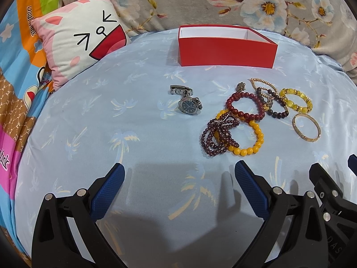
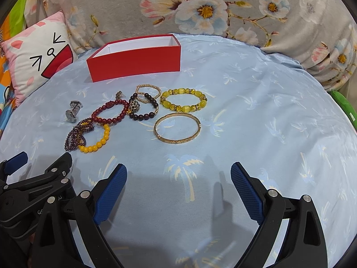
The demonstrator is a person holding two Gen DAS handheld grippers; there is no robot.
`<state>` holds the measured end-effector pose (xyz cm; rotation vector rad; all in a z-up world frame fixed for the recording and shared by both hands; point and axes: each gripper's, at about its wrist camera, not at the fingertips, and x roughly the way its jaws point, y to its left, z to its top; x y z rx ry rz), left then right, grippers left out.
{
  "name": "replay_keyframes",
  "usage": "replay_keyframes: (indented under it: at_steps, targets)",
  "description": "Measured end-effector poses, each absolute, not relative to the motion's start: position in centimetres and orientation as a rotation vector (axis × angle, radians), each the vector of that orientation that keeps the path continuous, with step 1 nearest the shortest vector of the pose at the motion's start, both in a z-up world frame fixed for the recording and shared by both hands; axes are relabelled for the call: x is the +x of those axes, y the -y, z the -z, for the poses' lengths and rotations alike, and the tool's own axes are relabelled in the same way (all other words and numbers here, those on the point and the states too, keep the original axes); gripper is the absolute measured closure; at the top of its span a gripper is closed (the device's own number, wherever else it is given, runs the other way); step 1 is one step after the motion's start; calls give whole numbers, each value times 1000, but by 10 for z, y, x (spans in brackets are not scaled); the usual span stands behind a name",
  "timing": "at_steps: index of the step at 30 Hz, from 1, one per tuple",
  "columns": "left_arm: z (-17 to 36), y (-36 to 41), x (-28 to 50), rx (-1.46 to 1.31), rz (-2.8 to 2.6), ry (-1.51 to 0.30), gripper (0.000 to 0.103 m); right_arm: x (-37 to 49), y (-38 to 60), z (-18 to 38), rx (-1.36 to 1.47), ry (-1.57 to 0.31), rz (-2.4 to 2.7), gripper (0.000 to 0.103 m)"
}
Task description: Organize jewelry
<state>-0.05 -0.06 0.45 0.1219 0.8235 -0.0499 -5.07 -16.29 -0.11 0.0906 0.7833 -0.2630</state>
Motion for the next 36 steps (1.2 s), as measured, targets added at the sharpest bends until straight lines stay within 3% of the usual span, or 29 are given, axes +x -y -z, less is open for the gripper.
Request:
replay_keyframes:
  at_steps: [36]
  targets:
    - [1, 0, 1, 137, 35, -837, 9, -50, 160, 2, 91, -792, 256, 13]
